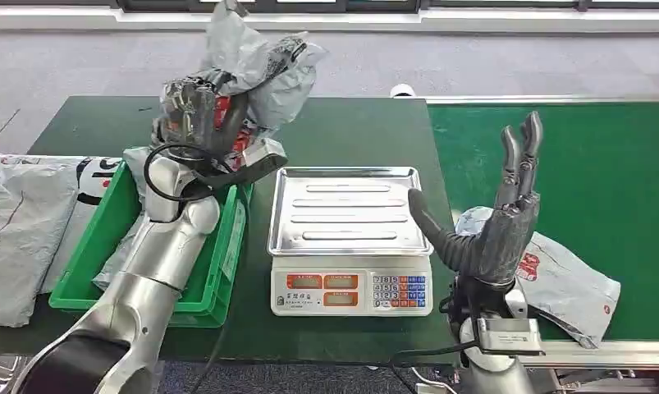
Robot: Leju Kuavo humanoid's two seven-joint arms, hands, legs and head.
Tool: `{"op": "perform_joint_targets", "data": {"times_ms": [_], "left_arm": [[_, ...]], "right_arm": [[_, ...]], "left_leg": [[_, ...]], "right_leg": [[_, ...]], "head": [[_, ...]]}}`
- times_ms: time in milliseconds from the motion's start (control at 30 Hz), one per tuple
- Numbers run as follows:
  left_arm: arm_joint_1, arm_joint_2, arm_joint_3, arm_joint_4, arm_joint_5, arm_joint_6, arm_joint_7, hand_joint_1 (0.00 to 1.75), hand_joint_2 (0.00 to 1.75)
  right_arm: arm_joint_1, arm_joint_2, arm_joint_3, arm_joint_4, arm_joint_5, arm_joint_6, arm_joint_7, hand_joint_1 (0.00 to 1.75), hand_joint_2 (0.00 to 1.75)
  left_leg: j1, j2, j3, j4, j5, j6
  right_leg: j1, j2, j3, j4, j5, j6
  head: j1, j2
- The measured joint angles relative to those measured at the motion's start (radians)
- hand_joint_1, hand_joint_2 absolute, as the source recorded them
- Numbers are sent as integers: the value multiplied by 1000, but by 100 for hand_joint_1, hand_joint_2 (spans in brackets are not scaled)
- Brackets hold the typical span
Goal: Moved the parcel from conveyor to table for the left to box.
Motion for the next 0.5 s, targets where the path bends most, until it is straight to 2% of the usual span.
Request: {"op": "perform_joint_targets", "data": {"times_ms": [67,133,167,233,300,500], "left_arm": [[14,13,135,-4,-84,0,65,175,175],[45,39,278,21,-182,0,212,175,175],[75,51,355,27,-206,0,237,175,175],[142,63,484,21,-270,0,226,175,175],[187,65,577,14,-313,0,240,175,175],[245,65,726,7,-280,-1,202,175,175]], "right_arm": [[8,-6,0,-7,3,1,7,0,175],[11,-8,0,-16,29,23,36,0,175],[13,-8,0,-22,42,31,46,0,175],[13,-8,-1,-25,56,45,64,0,175],[10,-8,-7,-24,66,58,73,0,175],[1,-6,-9,-24,91,64,89,0,175]], "left_leg": [[0,2,0,-1,-1,-2],[-1,8,4,-2,-2,-2],[-1,12,6,-3,-2,-3],[0,15,7,-3,-3,-4],[1,9,5,-3,-3,-4],[0,2,5,-3,-3,-4]], "right_leg": [[0,2,0,0,0,0],[-1,7,1,0,0,-1],[-1,11,1,0,1,-2],[0,14,-1,0,1,-2],[2,9,0,0,-1,-4],[0,3,2,0,-3,-4]], "head": [[0,0],[0,0],[0,0],[0,0],[0,0],[1,0]]}}
